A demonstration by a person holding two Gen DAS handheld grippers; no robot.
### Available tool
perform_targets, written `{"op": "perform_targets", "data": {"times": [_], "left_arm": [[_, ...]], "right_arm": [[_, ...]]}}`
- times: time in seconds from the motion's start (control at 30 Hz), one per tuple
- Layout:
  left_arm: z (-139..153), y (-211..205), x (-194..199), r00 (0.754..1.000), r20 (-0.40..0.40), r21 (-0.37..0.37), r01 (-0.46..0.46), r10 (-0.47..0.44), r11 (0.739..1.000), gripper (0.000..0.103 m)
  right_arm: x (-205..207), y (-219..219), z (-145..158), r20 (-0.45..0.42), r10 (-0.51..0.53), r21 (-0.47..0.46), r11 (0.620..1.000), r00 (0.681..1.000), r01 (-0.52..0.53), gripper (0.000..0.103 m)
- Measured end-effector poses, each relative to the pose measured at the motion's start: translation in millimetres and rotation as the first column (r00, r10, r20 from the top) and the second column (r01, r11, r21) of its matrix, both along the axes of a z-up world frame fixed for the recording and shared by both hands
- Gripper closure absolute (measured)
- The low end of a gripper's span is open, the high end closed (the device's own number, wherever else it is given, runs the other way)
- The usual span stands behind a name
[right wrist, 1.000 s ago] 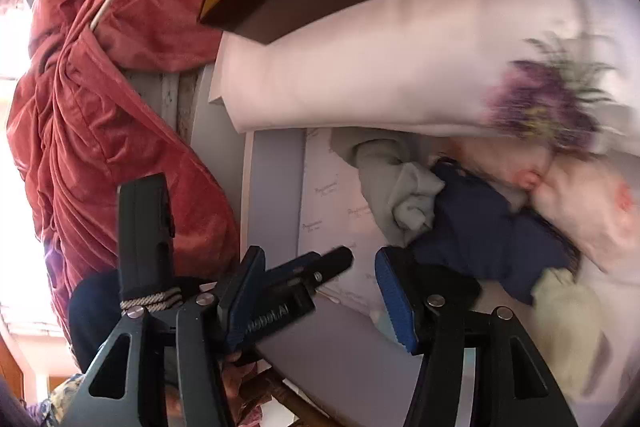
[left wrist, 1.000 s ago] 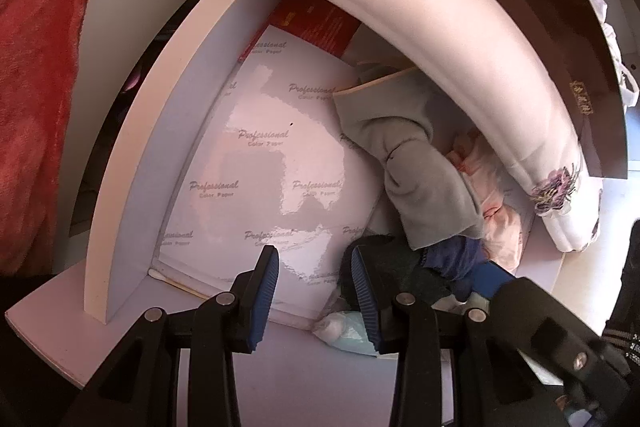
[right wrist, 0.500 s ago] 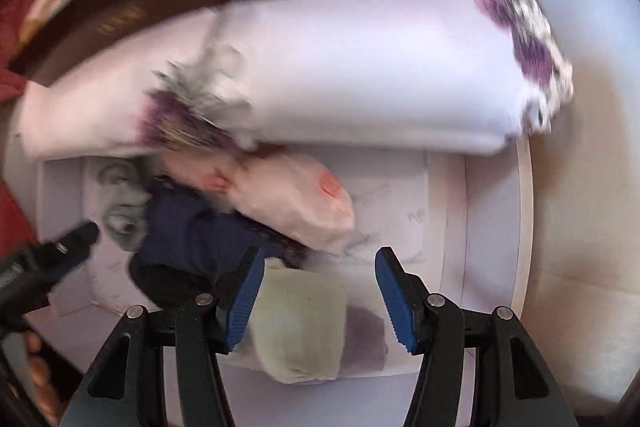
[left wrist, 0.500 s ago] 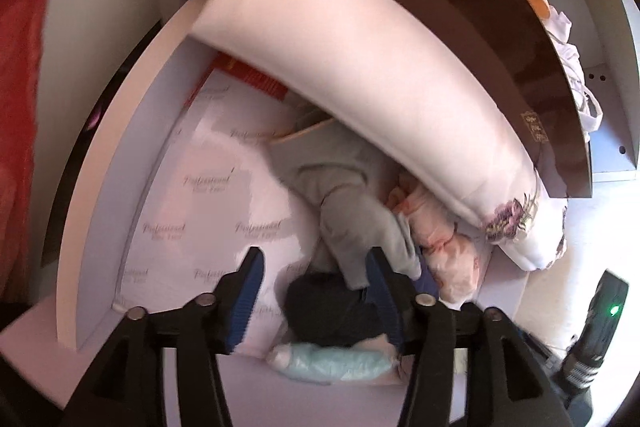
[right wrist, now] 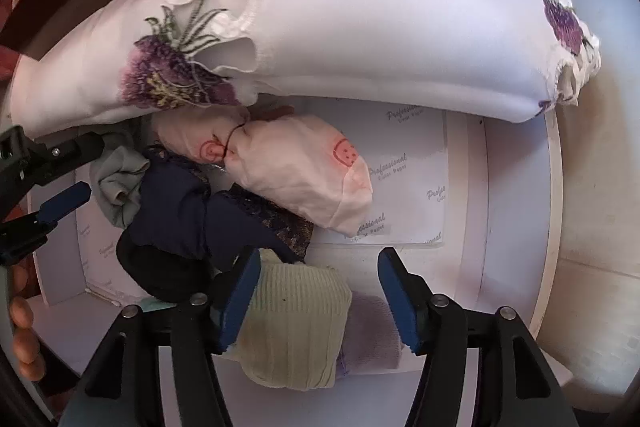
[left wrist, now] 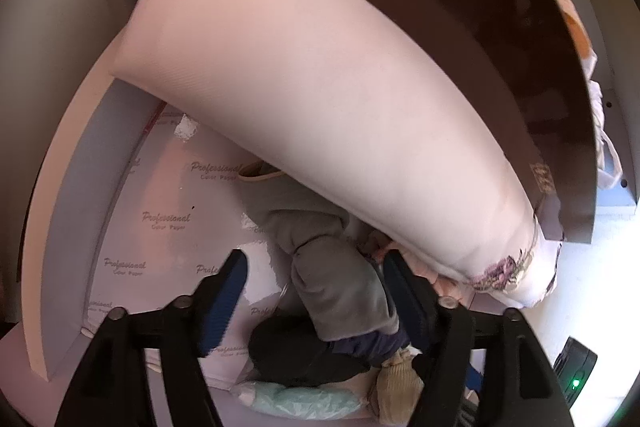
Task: Organize soft objects
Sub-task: 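Grasp the grey knotted stocking bundle with the left tool, then lift the grey bundle with the left tool while the right tool grasps the pink printed bundle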
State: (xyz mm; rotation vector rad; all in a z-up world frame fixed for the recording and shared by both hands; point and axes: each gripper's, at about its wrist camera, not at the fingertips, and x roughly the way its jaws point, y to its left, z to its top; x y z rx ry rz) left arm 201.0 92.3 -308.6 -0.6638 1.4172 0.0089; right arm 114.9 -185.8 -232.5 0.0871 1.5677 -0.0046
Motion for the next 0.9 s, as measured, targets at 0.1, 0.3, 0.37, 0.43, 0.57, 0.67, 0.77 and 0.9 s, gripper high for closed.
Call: {"op": "perform_targets", "data": {"times": [0.1, 0.3, 0.37, 0.43, 0.57, 0.67, 0.77, 0.9], "left_arm": [[-10, -4, 4, 0.999, -0.033, 0.015, 0.003, -0.003, 1.000, 0.025], [-27, -4, 8, 0.997, -0.077, 0.009, 0.014, -0.013, 1.000, 0.026], [-30, -1, 7, 0.997, -0.083, 0.026, 0.011, -0.009, 1.000, 0.031], [-29, 2, 5, 0.996, -0.090, 0.024, 0.004, -0.002, 1.000, 0.046], [-25, -1, -1, 0.992, -0.107, 0.041, 0.073, -0.068, 0.996, 0.071], [-19, -3, -4, 0.987, -0.114, 0.066, 0.118, -0.110, 0.991, 0.074], [-10, -2, -12, 0.981, -0.137, 0.107, 0.149, -0.134, 0.983, 0.075], [-3, -2, -27, 0.957, -0.202, 0.215, 0.249, -0.206, 0.944, 0.075]], "right_arm": [[2, -3, -2, 0.001, -0.013, 0.000, 1.000, 1.000, 0.013, 0.038], [2, -8, -6, -0.002, -0.042, 0.004, 0.999, 0.999, 0.042, 0.033], [2, -10, -7, -0.003, -0.048, -0.001, 0.999, 0.999, 0.048, 0.030], [0, -13, -15, 0.000, -0.057, -0.010, 0.998, 0.998, 0.057, 0.030], [2, -23, -14, 0.015, -0.083, -0.038, 0.996, 0.996, 0.083, 0.030], [2, -28, -14, 0.020, -0.092, -0.043, 0.995, 0.996, 0.093, 0.030], [3, -30, -14, 0.026, -0.084, -0.056, 0.995, 0.996, 0.085, 0.030], [5, -34, -13, 0.027, -0.088, -0.079, 0.993, 0.996, 0.090, 0.031]]}}
